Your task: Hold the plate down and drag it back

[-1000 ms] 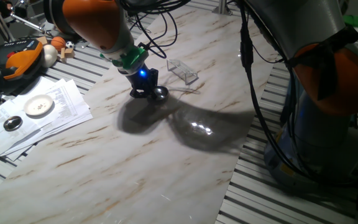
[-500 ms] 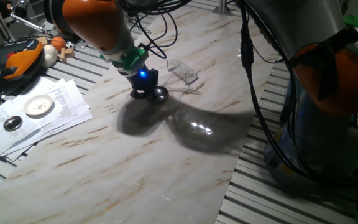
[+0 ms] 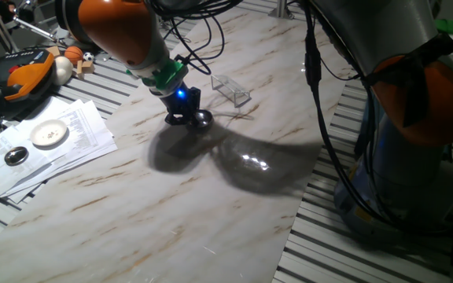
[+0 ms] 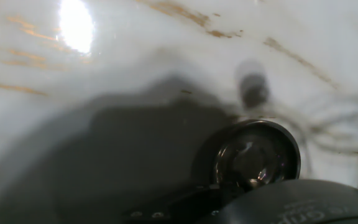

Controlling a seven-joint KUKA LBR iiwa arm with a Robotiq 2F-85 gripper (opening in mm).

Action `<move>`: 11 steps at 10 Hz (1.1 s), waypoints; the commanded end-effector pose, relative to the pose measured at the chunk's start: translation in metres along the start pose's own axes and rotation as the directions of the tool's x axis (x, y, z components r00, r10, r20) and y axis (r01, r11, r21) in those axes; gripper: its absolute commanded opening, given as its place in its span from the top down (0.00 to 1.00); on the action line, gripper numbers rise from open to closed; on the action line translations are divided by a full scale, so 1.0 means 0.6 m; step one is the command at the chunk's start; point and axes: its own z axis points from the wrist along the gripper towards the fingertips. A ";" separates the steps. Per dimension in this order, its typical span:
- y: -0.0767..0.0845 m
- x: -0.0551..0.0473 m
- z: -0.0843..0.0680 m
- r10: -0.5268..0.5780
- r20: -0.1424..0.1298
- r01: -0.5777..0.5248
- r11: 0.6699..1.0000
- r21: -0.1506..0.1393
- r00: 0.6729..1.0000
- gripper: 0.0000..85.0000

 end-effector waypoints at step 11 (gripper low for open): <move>0.000 0.000 0.000 -0.109 -0.002 0.109 0.992 0.058 0.994 1.00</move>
